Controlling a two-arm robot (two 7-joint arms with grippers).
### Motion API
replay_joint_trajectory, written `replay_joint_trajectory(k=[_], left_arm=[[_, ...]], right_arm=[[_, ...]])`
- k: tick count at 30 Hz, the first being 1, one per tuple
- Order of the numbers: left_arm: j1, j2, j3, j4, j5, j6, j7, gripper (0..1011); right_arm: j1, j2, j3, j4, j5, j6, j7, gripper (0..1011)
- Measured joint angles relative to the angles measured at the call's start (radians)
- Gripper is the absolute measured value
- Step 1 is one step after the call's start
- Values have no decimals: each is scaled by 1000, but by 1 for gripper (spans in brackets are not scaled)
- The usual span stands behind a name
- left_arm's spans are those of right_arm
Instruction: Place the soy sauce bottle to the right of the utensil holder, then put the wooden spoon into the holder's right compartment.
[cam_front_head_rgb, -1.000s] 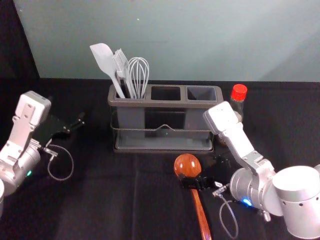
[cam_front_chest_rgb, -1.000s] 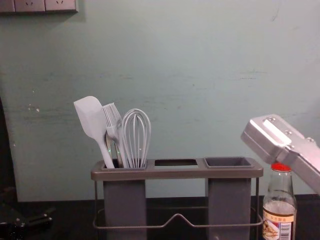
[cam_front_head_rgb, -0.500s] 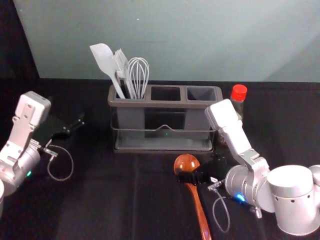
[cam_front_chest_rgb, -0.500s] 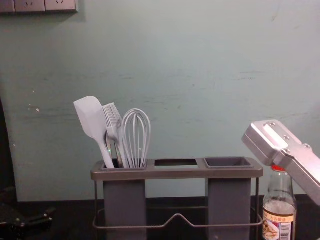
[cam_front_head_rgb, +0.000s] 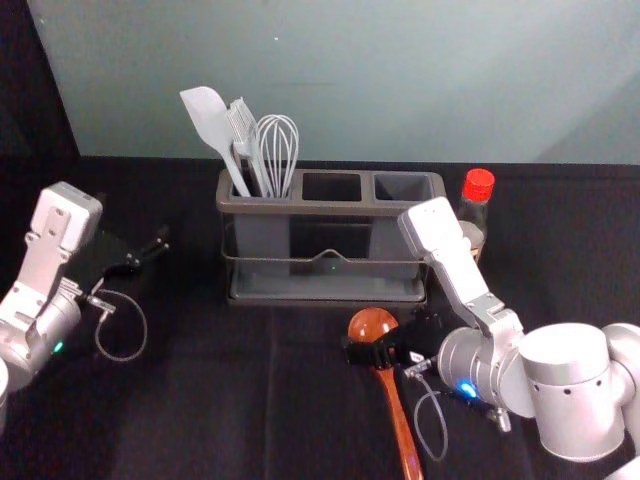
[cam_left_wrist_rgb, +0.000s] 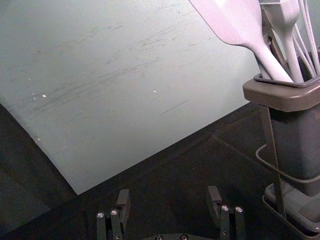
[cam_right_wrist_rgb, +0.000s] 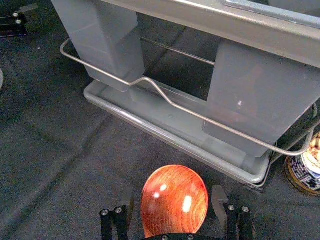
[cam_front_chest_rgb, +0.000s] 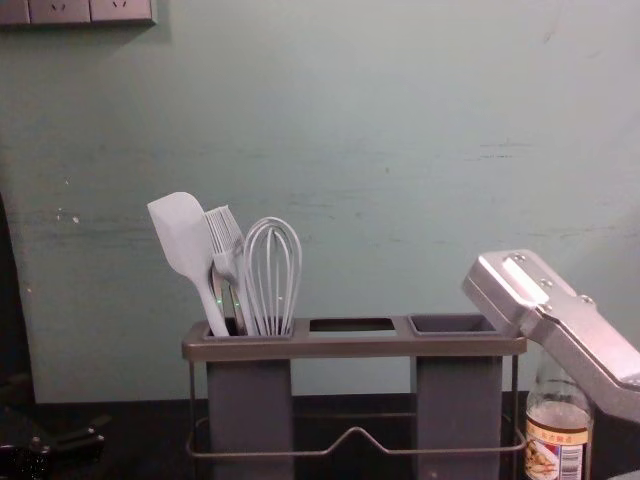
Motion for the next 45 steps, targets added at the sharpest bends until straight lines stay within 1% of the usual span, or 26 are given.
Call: replay_joint_trajectory(k=[11,17,29,44,45], left_arm=[[0,0,0,0,0,0,0,1005],[0,0,0,0,0,0,0,1005],[0,0,0,0,0,0,0,1005],[0,0,0,0,0,0,0,1005],[0,0,0,0,0,0,0,1005]], right_arm=[[23,-22,1,8,-23,72,10,1002],[35,-30,0,15,-36,99,22,1002],[48,-43,-1,32,-63,111,40,1002],[52,-59,2,58,-99,102,61,1002],[52,-60,3,59,-100,100,62,990]])
